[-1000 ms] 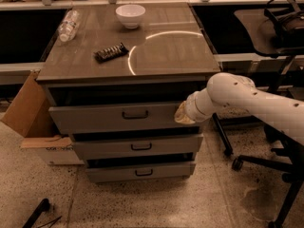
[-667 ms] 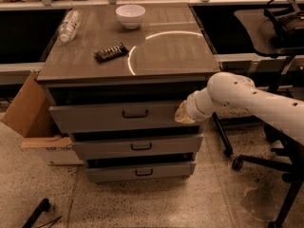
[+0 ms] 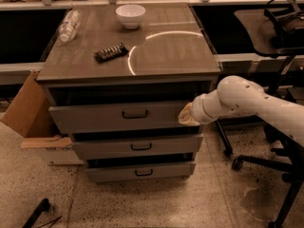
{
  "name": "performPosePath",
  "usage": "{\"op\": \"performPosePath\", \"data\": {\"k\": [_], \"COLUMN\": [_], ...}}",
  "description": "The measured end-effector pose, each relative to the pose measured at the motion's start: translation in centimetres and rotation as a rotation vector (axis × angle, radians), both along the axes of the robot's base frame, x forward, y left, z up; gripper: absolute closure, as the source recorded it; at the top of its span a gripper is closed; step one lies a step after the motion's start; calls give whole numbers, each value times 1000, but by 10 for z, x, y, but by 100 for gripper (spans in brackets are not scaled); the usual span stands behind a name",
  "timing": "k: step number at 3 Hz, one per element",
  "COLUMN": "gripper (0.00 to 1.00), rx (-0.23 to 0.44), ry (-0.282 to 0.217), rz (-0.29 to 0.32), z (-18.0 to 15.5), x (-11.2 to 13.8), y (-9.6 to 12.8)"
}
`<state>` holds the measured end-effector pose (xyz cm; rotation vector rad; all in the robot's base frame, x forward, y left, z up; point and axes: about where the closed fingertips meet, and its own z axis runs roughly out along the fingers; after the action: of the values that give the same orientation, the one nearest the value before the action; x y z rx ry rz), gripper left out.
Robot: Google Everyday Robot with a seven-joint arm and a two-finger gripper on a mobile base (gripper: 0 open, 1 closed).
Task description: Close top drawer
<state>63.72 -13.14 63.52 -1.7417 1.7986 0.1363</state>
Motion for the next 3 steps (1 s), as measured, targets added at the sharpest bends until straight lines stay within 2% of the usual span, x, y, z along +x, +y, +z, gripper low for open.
{"op": "performPosePath", "data": {"k": [1, 2, 3], "gripper": [100, 100, 100], "rx": [0, -1, -2], "ry": [0, -3, -2], "rz": [0, -30, -30], "z": [0, 0, 0], "x": [0, 16, 16], "y": [0, -1, -1]}}
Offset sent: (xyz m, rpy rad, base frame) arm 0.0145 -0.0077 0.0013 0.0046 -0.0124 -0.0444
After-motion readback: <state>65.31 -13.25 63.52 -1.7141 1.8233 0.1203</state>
